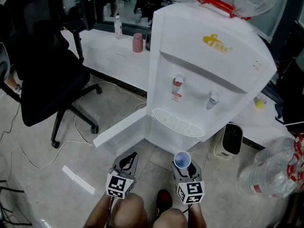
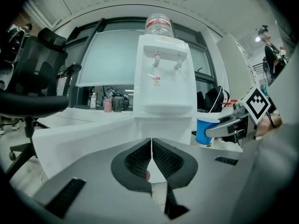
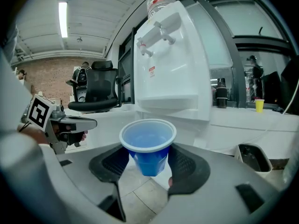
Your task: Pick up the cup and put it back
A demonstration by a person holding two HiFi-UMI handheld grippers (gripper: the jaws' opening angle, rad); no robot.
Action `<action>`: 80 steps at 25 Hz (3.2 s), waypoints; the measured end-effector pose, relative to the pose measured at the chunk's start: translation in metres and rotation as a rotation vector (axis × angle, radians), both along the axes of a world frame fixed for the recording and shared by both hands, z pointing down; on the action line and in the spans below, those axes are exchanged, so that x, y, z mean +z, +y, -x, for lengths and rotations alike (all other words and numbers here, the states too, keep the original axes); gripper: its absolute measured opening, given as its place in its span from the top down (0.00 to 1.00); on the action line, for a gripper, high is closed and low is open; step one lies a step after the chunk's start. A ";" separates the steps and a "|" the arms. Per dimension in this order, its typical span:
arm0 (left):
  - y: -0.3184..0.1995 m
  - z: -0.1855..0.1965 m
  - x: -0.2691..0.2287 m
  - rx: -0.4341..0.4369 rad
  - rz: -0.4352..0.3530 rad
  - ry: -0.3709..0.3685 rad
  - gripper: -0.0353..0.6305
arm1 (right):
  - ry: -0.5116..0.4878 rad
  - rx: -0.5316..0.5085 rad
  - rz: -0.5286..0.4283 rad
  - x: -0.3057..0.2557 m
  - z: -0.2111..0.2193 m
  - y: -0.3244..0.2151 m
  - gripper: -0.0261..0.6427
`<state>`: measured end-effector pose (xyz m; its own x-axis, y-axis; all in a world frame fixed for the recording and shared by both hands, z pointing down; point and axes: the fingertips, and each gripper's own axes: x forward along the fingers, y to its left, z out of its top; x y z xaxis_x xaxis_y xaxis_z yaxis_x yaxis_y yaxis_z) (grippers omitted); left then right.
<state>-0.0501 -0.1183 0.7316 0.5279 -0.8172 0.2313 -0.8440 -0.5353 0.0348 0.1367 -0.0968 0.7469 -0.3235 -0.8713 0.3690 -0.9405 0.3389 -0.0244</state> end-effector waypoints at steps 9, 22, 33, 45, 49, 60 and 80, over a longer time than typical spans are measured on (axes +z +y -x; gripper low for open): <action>-0.009 0.009 0.012 -0.030 0.009 -0.011 0.90 | -0.008 -0.048 -0.017 0.017 0.021 -0.025 0.56; -0.022 0.026 0.042 -0.097 0.039 -0.006 0.90 | -0.007 -0.070 -0.033 0.069 0.042 -0.092 0.56; -0.041 0.038 0.073 -0.121 0.071 -0.003 0.90 | 0.014 -0.083 -0.008 0.128 0.053 -0.155 0.55; -0.067 0.032 0.096 -0.124 0.081 0.013 0.90 | 0.031 -0.073 0.045 0.187 0.052 -0.208 0.55; -0.073 0.029 0.101 -0.128 0.085 0.021 0.90 | 0.027 -0.063 0.066 0.204 0.050 -0.219 0.55; -0.079 0.024 0.106 -0.128 0.091 0.020 0.90 | -0.003 -0.026 0.077 0.227 0.045 -0.234 0.54; -0.076 0.029 0.098 -0.132 0.080 0.015 0.90 | -0.010 -0.018 0.097 0.234 0.043 -0.229 0.46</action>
